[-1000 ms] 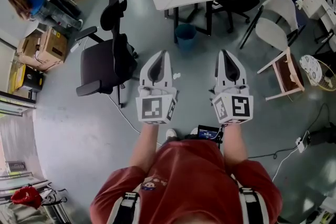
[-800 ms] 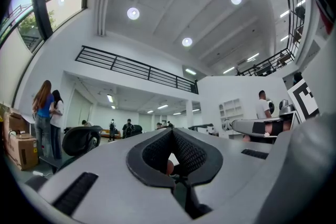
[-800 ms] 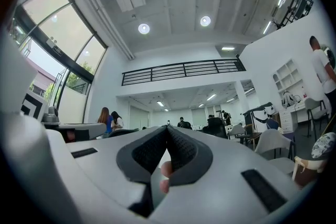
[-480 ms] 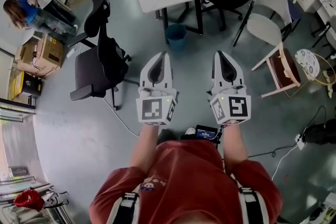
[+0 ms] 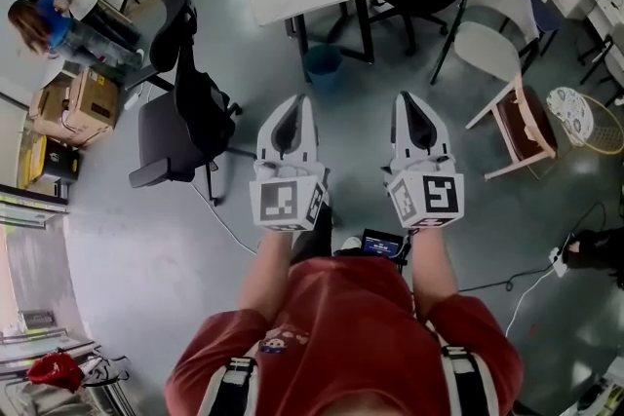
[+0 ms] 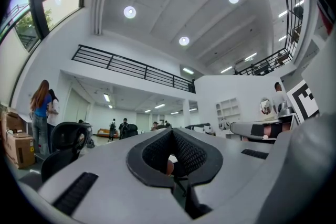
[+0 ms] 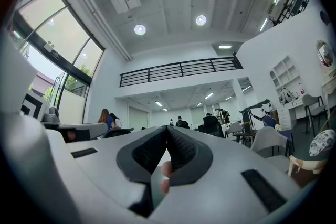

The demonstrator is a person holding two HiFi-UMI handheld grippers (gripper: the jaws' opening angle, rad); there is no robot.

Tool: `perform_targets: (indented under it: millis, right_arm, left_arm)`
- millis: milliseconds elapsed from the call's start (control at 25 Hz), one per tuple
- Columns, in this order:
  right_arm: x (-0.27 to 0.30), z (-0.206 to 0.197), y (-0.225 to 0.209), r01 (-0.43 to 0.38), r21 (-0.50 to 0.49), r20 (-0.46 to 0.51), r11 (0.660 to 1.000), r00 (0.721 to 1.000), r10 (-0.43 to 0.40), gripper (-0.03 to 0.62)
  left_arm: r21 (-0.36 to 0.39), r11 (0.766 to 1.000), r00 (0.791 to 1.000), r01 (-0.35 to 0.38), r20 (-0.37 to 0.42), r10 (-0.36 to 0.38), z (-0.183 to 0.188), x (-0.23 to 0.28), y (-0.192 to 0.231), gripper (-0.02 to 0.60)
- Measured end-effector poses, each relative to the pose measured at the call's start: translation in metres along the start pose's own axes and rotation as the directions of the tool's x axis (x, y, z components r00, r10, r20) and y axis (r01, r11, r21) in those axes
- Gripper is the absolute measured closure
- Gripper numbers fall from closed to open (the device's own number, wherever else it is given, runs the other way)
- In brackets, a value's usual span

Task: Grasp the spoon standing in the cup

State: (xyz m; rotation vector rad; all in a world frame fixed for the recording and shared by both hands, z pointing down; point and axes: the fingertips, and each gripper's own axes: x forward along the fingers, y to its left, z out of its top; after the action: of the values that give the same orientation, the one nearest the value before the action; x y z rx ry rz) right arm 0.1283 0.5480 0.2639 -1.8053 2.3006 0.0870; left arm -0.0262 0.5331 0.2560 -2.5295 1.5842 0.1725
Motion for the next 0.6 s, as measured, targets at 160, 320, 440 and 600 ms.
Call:
perform_targets:
  millis: [160,320,440,600]
  right_arm:
    - [0.006,0.009,-0.004,0.006,-0.010,0.017,1.000,1.000,-0.006,0.582]
    - [0.011,0.012,-0.008,0.009,-0.020,0.029,1.000,1.000,-0.008,0.582]
    - [0.015,0.009,-0.010,0.015,-0.019,0.028,1.000,1.000,-0.014,0.582]
    - [0.027,0.002,-0.012,0.016,-0.028,0.016,0.999,1.000,-0.016,0.582]
  left_arm:
    - [-0.004,1.000,1.000,-0.001,0.007,0.001,0.003,0.004,0.002,0.580]
    - [0.001,1.000,1.000,0.005,0.017,-0.005,0.005,0.012,0.003,0.580]
    - [0.004,1.000,1.000,0.012,0.018,-0.012,0.003,0.016,0.004,0.580]
    - [-0.006,1.000,1.000,0.007,0.009,-0.007,-0.006,0.025,0.012,0.580]
